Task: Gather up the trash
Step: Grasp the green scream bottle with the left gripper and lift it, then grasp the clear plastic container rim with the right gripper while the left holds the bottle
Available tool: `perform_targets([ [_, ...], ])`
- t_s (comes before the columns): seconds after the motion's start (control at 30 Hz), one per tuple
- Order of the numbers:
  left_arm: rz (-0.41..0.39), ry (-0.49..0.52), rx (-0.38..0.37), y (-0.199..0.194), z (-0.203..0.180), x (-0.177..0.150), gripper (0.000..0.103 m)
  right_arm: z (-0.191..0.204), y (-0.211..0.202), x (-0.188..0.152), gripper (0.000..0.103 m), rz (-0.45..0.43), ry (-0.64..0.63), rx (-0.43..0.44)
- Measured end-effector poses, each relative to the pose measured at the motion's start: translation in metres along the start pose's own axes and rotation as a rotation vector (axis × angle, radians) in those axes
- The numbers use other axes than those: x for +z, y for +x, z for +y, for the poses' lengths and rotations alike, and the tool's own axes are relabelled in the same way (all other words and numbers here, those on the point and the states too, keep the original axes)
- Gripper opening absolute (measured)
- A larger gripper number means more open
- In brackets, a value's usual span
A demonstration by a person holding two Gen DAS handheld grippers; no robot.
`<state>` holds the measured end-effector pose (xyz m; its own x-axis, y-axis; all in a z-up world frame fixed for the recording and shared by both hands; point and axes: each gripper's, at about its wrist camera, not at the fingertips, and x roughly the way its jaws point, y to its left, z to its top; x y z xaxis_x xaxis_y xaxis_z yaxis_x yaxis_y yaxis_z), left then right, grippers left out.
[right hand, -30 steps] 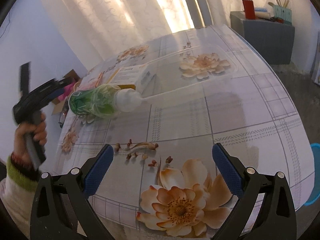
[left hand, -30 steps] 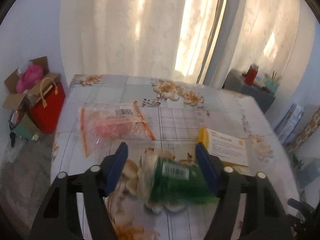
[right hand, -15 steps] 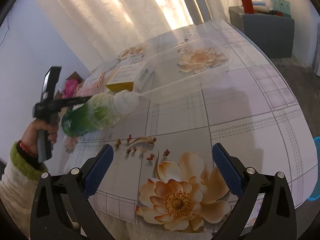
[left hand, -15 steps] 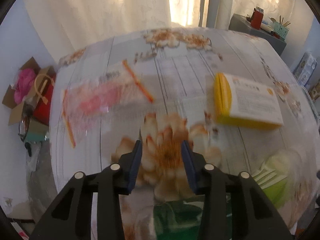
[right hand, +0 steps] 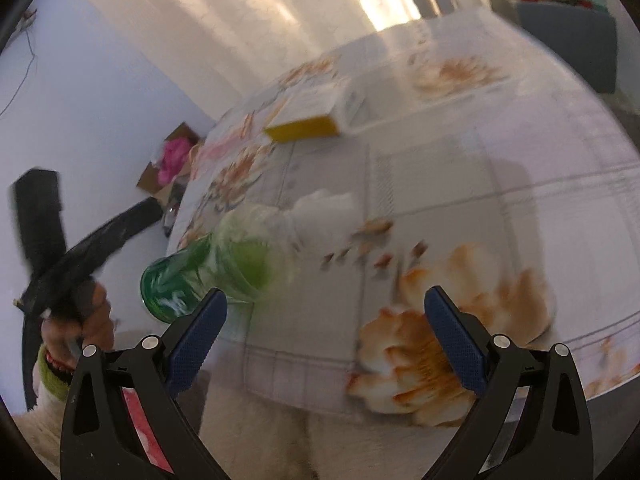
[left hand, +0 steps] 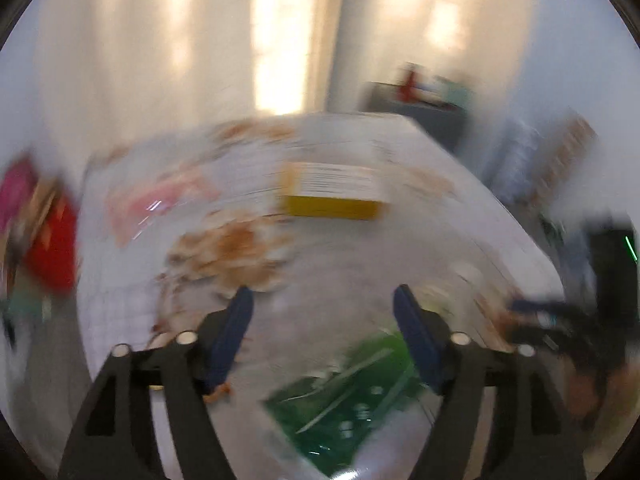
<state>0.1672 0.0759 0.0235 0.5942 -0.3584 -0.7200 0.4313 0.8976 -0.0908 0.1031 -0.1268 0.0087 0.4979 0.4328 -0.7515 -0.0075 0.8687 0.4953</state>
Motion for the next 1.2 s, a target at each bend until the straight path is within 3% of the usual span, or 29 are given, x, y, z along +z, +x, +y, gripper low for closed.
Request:
perform_targets([
  [0.1,0.089,0.18,-0.014,0.007,-0.042,-0.024,0.078,0.004,0.007,-0.004,0.089,0.027,0.0,0.0],
  [0.17,0.149,0.26,0.022,0.017,-0.059,-0.04,0.079,0.004,0.008,-0.006,0.084,0.037,0.007,0.007],
  [0.27,0.177,0.347,0.137,0.029,-0.074,-0.057,0.08,0.004,0.007,-0.006,0.076,0.038,0.014,0.002],
  [0.33,0.218,0.304,0.111,0.032,-0.073,-0.058,0.076,0.003,0.007,-0.003,0.072,0.041,0.019,0.015],
  [0.4,0.256,0.225,0.033,0.032,-0.066,-0.058,0.07,0.005,0.007,0.001,0.07,0.04,0.016,0.033],
  [0.5,0.303,0.108,-0.049,0.033,-0.06,-0.059,0.07,0.011,0.01,0.007,0.066,0.042,0.004,0.072],
  [0.67,0.334,-0.056,-0.098,0.041,-0.046,-0.054,0.07,0.019,0.022,0.01,0.06,0.076,0.006,0.149],
  [0.8,0.342,-0.211,-0.163,0.051,-0.022,-0.05,0.07,0.015,0.014,0.006,0.06,0.063,0.01,0.135],
  [0.93,0.32,-0.245,-0.166,0.052,-0.012,-0.045,0.069,-0.001,-0.01,0.007,0.064,0.003,0.019,0.08],
  [1.2,0.269,-0.299,-0.139,0.047,-0.008,-0.047,0.063,-0.041,-0.042,0.025,0.065,-0.083,0.132,0.071],
])
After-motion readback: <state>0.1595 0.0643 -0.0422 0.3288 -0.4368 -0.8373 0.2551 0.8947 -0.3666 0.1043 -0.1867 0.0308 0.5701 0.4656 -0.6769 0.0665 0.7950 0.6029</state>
